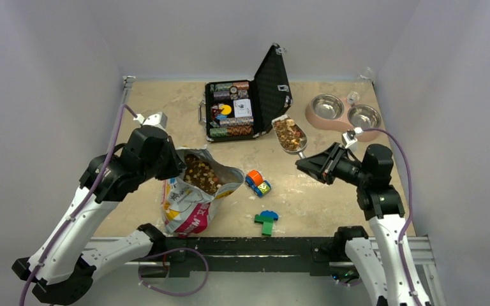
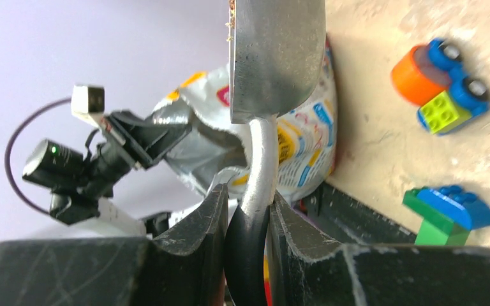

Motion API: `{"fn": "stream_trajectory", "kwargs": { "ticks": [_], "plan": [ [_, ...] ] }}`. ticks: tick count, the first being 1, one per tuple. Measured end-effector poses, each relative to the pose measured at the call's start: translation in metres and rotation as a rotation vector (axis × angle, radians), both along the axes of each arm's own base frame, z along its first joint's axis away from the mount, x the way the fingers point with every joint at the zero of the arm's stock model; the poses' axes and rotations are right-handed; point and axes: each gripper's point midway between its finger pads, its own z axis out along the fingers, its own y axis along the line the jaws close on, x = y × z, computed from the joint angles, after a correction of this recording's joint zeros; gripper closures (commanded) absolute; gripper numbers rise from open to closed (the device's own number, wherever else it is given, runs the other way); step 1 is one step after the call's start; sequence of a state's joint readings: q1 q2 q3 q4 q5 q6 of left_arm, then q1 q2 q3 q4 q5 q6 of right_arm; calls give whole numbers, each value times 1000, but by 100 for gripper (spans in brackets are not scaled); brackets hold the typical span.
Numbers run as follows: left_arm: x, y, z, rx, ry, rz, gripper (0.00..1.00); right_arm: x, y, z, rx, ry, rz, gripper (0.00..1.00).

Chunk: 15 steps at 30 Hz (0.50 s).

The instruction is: Serve the pet food

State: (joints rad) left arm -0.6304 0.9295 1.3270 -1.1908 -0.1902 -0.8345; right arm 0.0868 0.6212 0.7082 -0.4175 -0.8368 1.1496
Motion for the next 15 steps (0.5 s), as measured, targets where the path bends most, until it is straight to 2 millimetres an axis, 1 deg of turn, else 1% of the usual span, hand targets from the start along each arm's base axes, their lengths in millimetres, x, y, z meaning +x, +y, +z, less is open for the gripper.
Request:
{"fn": "stream_trajectory", "kwargs": {
  "ticks": [3,7,15],
  "plan": [
    [-4,5,2,3,-12,-1,100,16,-15,-7,-8,-14,-72,100],
    [-9,9,4,8,-20,-8,100,38,-36,-24,-16,7,-161,100],
    [-15,7,4,25,-29,-80,100,85,-84,-44,-19,49,-309,100]
  ]
}}
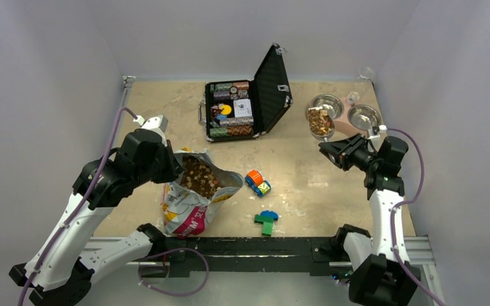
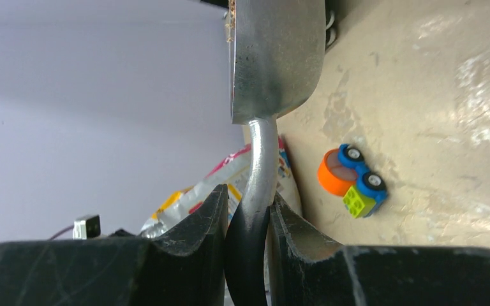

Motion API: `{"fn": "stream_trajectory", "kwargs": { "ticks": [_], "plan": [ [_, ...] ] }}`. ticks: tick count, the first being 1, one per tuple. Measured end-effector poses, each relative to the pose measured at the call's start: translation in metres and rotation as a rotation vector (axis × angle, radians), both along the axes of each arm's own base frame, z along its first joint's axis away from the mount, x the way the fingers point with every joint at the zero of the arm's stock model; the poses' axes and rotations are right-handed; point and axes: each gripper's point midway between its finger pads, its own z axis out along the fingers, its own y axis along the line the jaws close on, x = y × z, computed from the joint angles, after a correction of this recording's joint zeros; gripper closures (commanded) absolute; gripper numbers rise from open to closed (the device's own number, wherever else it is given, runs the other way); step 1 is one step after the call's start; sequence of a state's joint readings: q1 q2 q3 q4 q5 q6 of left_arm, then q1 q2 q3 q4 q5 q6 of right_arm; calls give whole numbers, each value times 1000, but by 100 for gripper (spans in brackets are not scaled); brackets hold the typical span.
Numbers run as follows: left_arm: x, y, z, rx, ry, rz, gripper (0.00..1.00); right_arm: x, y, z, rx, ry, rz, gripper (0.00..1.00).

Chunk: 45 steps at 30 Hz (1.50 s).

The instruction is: Serve the pet food

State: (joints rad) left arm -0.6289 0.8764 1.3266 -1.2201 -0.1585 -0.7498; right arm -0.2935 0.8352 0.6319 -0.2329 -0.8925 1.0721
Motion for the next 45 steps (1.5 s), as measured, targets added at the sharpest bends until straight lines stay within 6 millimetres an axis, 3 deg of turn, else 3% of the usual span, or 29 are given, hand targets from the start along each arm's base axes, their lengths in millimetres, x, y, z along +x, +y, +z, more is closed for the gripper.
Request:
{"fn": "stream_trajectory", "kwargs": {
  "ticks": [6,20,27,33,45],
  "plan": [
    [0,-3,-1,31,-9,-68,100,29,-33,-23,13,69,-65,100],
    [4,-7,-1,107,-8,-163,100,108,-74,-47,21,172,-119,100],
    [9,-10,-3,120,-4,-173,100,135,-92,-58,16,272,-164,100],
    [15,-14,-3,139,5,-188,100,147,-96,-63,1,363,-169,100],
    [19,-16,-3,148,12,-195,100,167,-83,-67,-23,533,-138,100]
  ]
}}
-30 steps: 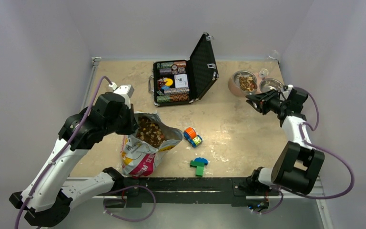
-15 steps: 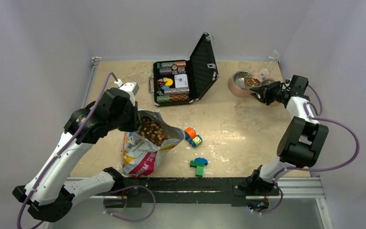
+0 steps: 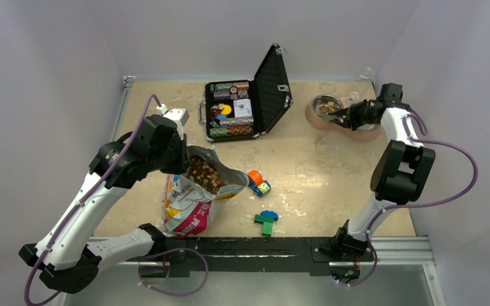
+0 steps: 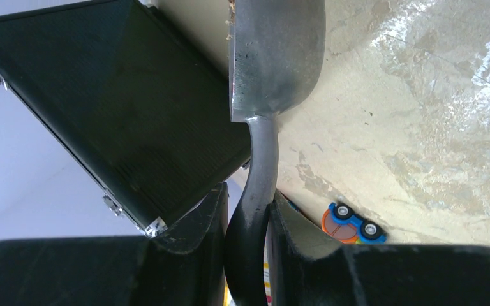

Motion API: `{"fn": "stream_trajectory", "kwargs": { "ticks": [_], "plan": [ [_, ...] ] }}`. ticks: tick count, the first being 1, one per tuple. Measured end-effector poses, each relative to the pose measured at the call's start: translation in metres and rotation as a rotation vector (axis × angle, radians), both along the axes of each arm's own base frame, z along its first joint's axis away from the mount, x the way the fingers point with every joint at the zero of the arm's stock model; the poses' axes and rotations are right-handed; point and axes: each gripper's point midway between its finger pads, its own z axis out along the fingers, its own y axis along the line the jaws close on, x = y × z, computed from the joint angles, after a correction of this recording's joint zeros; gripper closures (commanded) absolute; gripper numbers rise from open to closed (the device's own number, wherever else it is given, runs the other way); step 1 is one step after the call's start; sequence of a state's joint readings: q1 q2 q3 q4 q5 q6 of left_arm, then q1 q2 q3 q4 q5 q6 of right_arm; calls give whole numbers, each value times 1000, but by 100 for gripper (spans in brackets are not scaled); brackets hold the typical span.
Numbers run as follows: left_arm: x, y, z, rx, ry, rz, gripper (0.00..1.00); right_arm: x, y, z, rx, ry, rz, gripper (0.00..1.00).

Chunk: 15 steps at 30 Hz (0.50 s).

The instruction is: Serve the pet food

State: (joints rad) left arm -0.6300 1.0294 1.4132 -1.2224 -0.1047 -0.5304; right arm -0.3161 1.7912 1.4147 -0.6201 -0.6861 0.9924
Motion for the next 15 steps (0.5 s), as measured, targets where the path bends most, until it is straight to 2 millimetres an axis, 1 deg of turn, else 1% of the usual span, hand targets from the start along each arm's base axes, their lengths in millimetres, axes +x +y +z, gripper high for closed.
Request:
{"fn": "stream_trajectory", "kwargs": {
  "ticks": [3,8,15],
  "plan": [
    [0,1,0,3,-2,3,100,2,-1,2,13,47,-17,100],
    [1,2,1,5,-7,11,100,12,-5,7,35,108,-46,100],
    [2,4,2,6,-14,27,100,21,-5,6,76,195,-71,100]
  ]
}}
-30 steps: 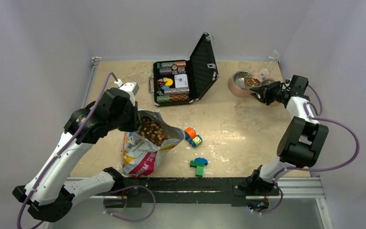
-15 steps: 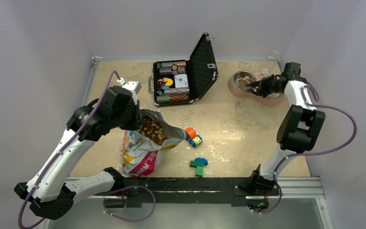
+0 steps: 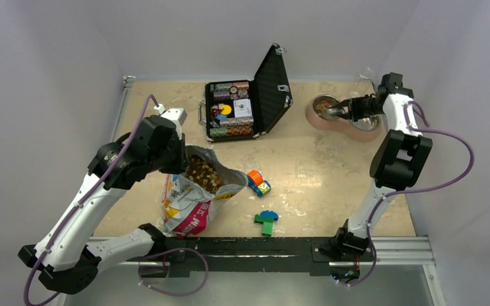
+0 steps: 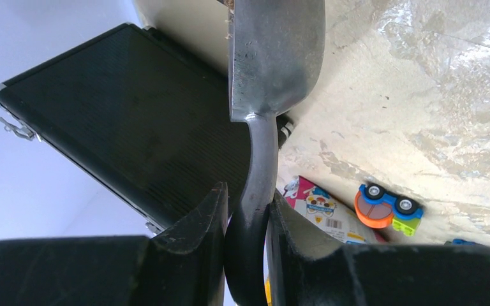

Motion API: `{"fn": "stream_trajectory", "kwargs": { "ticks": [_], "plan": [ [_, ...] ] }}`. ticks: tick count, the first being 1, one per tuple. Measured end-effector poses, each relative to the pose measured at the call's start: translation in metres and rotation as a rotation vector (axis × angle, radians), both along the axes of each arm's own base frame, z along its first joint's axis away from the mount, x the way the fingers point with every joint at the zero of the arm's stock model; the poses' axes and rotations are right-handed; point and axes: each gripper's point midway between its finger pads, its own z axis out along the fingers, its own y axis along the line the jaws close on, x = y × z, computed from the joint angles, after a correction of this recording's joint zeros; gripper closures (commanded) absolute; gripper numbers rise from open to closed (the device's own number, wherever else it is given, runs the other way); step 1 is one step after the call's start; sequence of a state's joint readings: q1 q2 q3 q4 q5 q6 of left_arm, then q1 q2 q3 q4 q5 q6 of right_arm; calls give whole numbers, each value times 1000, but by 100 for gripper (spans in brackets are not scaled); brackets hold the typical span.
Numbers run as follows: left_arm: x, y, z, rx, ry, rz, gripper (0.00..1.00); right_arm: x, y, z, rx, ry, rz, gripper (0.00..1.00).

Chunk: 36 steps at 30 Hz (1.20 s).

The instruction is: Serve the pet food

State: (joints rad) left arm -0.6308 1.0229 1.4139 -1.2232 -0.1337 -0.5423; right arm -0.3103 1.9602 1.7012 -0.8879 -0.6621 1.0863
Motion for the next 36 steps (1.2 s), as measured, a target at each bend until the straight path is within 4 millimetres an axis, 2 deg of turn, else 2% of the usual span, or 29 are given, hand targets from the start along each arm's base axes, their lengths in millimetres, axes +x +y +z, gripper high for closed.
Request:
{"fn": "stream_trajectory", "kwargs": {
  "ticks": [9,18,26,31,36],
  "plan": [
    [1,1,0,-8,1,24,100,16,-1,8,24,60,-48,100],
    [4,-2,-1,-4,9,26,100,12,3,8,49,108,-70,100],
    [5,-3,-1,-5,11,24,100,16,2,29,43,79,-81,100],
    [5,-5,-1,-8,14,20,100,6,4,14,53,132,-81,100],
    [6,-5,-1,-9,14,21,100,8,4,22,50,118,-80,100]
  ]
}}
